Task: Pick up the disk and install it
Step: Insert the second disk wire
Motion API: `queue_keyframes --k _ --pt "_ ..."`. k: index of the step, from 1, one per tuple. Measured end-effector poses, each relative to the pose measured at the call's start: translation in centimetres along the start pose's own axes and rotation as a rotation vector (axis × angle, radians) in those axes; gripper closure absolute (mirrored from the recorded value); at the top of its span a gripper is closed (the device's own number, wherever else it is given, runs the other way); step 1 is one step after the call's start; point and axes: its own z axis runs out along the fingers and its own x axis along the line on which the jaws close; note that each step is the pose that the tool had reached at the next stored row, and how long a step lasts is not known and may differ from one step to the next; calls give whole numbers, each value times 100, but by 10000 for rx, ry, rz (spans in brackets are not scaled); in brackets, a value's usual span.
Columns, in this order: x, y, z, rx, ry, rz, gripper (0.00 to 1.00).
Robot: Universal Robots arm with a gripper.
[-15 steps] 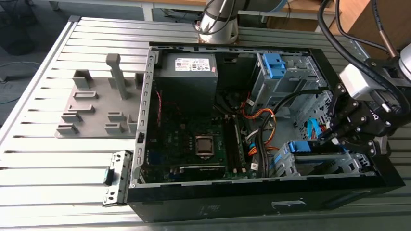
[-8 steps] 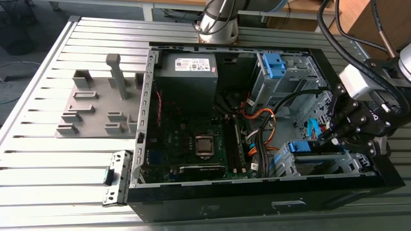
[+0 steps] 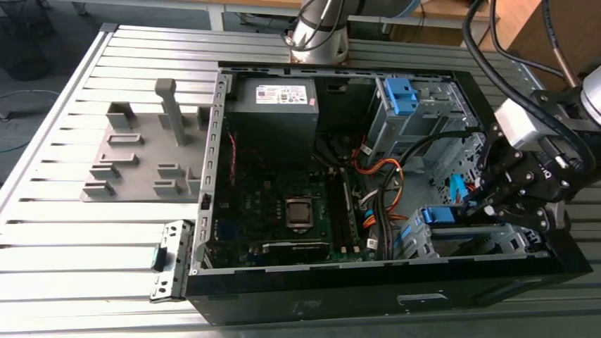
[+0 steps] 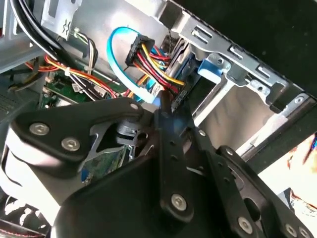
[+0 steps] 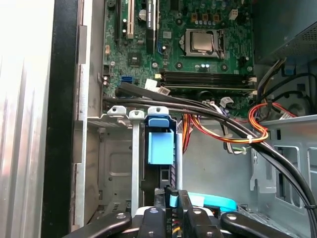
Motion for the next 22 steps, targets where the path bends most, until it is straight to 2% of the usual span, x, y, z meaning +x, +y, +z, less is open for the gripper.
queue_keyframes --k 1,4,6,10,11,22 --pt "-2 3 -21 0 -4 0 77" --pt "-11 15 -142 0 0 1 77" --pt "-14 20 -189 0 0 0 77" --pt "-14 20 -185 -4 0 0 78" --pt "-27 12 -109 -122 112 22 89" --pt "-27 12 -109 -122 112 22 89"
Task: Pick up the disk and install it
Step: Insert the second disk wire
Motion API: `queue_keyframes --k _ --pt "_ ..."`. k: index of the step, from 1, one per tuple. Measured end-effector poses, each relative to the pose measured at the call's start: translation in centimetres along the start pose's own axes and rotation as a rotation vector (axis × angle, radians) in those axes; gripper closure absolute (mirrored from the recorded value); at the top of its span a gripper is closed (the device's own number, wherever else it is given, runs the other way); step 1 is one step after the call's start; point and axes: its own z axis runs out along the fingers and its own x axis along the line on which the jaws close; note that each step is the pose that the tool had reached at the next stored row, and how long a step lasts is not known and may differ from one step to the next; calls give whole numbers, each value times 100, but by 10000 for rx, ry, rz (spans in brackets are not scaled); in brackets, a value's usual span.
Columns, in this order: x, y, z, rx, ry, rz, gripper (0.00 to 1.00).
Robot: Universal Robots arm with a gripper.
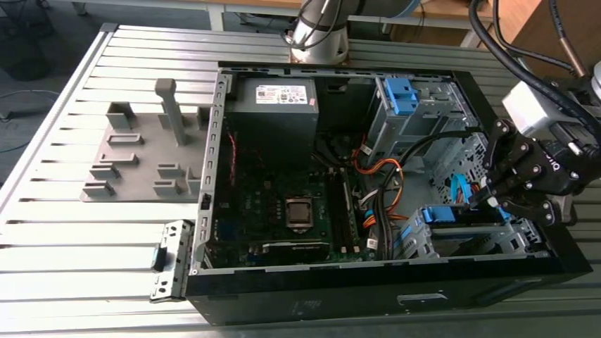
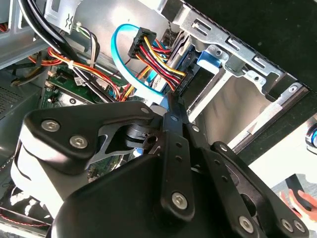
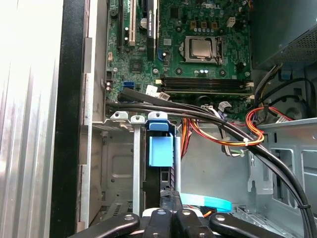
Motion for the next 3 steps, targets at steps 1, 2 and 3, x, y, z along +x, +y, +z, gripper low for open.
queue_keyframes --k 1,2,3 --pt "0 0 0 0 0 0 89" --pt "0 0 0 0 0 0 89" --pt "0 0 0 0 0 0 89"
